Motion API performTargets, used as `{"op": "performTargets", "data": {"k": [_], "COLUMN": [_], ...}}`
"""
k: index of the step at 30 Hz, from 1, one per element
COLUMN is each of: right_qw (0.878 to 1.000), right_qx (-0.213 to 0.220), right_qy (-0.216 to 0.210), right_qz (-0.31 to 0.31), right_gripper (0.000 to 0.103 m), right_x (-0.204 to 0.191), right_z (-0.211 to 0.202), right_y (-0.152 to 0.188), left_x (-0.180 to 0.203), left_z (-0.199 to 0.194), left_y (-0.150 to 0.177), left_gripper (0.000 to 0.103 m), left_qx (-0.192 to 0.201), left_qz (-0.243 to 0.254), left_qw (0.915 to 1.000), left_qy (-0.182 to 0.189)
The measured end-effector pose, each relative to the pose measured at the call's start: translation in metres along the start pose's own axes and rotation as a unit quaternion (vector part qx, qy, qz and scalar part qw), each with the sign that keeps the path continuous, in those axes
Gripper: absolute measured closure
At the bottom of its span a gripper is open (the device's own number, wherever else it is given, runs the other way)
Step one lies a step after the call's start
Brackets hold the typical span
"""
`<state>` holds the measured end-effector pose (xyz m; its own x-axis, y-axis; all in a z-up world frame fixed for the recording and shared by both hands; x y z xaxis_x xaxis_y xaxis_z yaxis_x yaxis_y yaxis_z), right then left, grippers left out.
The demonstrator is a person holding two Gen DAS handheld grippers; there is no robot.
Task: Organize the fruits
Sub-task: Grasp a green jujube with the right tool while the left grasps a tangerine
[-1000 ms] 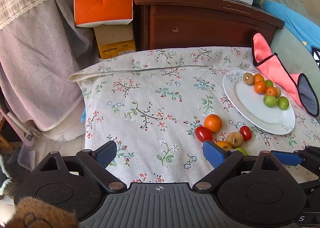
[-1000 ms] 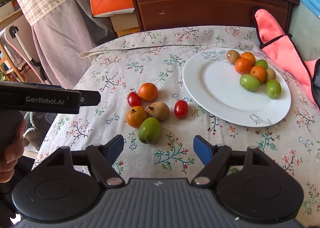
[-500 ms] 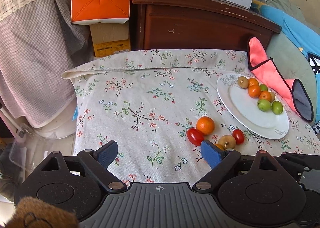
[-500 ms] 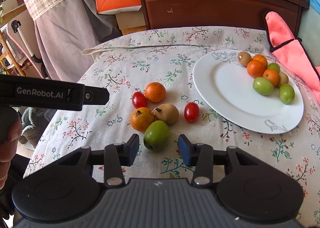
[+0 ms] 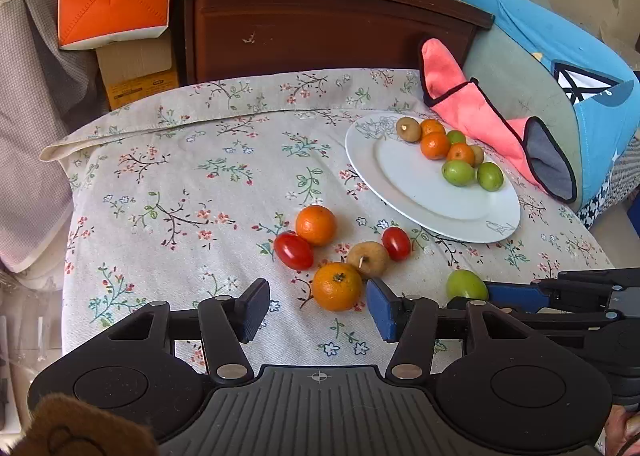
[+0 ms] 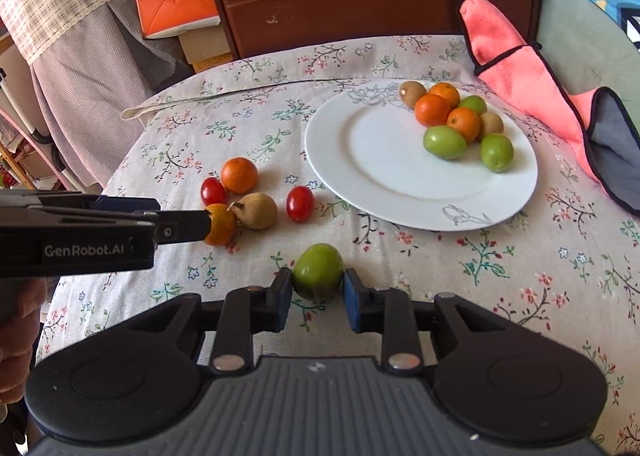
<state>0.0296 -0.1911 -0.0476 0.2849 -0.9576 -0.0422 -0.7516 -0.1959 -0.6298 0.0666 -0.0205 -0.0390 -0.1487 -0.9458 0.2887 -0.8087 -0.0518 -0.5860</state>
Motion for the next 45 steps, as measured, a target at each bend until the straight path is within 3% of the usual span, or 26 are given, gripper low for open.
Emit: {"op": "performTargets", "data": {"k": [11, 19, 28, 37, 40, 45], "right_qw": [1.0, 0.999, 0.998, 0.998, 0.998, 0.999], "right_qx": [-0.009, -0.004, 0.042, 0.013, 0.008, 0.016], "right_qy": [0.006, 0.006, -0.009, -0.008, -0.02, 0.002], "right_qz": [0.026, 0.032, 0.047, 0.06, 0.064, 0.044], "right_gripper": [0.075, 0.075, 0.078, 0.078, 0.075, 0.069], "right_x": [0.008, 0.01, 0.019, 0.022, 0.021, 0.017], "right_z": [-0.002, -0.003, -0.024, -0.012, -0.009, -0.008], "right_y": [0.0, -0.003, -0.019, -0.011, -0.009, -0.012], "left_x": [0.01, 0.012, 0.02, 0.017, 0.016, 0.017], "left_z": [0.021, 0.012, -0.013, -0.005, -0.006, -0.006], "left_y": [0.003, 0.0, -0.016, -0.01, -0.01, -0.009], "left_gripper": [0.075, 0.075, 0.075, 0.075, 0.075, 0.075], "left_qx": [-0.003, 0.018, 0.061, 0.04, 0.04, 0.038], "left_qz": [0.009, 0.011, 0.008, 0.018, 0.016, 0.017], "left_qw": [0.9999, 0.9997, 0.9975, 0.9989, 0.9989, 0.9989], "left_qy": [0.006, 0.011, 0.035, 0.018, 0.018, 0.02]}}
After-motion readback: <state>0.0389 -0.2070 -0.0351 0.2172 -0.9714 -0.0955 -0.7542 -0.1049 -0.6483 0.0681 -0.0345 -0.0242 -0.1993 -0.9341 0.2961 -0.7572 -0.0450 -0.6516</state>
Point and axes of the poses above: each gripper's, at about its wrist camera, not at the fingertips, and z roughly the way its jaws point, x to its right, y to its underside, the point moved 1 cm from there along z, roughly the way its jaws point, and after that the axes turned 14 degrees about -z, right-handed, at the moved point
